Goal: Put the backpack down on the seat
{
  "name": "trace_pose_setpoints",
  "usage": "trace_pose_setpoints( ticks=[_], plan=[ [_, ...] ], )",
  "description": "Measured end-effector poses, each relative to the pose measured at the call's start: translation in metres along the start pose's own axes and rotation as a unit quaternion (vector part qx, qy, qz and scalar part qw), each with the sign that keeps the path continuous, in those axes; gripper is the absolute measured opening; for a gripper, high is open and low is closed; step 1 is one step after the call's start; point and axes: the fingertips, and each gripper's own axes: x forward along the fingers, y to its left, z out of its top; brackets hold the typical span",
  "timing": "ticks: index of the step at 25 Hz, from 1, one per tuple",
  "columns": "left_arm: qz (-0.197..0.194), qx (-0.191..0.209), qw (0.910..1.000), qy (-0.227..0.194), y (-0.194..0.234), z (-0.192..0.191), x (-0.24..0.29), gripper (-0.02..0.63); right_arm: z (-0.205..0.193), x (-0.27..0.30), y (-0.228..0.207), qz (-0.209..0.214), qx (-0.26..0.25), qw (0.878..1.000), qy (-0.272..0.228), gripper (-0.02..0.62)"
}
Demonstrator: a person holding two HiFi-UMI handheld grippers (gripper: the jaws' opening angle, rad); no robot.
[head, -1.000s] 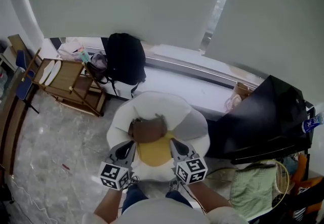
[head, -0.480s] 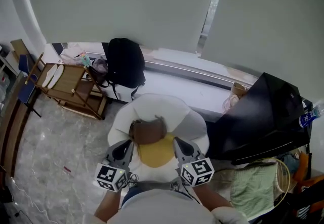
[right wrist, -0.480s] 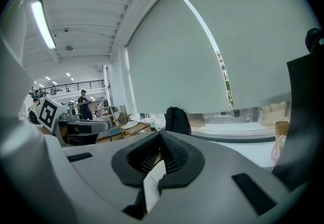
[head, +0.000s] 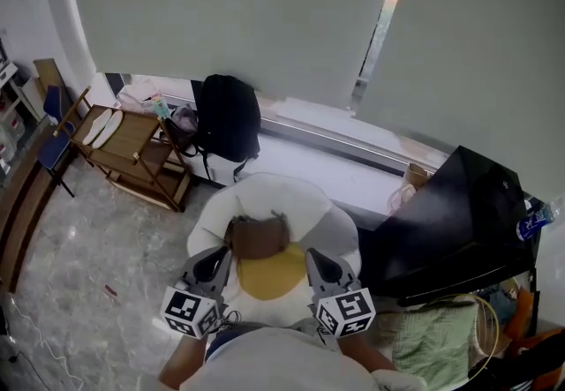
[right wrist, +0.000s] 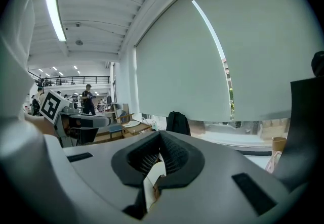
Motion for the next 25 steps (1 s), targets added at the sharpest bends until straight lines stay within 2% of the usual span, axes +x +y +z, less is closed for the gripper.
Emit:
trace_pose_setpoints(
  ticks=[7, 13, 25],
  plan=[
    [0.013, -0.003, 0.9999, -0.002, -0.002, 0.006, -0.016, 0.043, 0.001, -0.014, 0.006, 0.018, 0.001, 1.0, 0.013, 0.029],
    [0.023, -0.007, 0.9997, -0.007, 0.001, 0.006, -0.026, 0.043, 0.007, -0.016, 0.01, 0.021, -0.004, 1.0, 0.006, 0.029],
    [0.042, -0.01, 0.9991, -0.008, 0.005, 0.003, -0.024, 0.043, 0.001, -0.01, 0.006, 0.019, 0.017, 1.0, 0.002, 0.029]
  ],
)
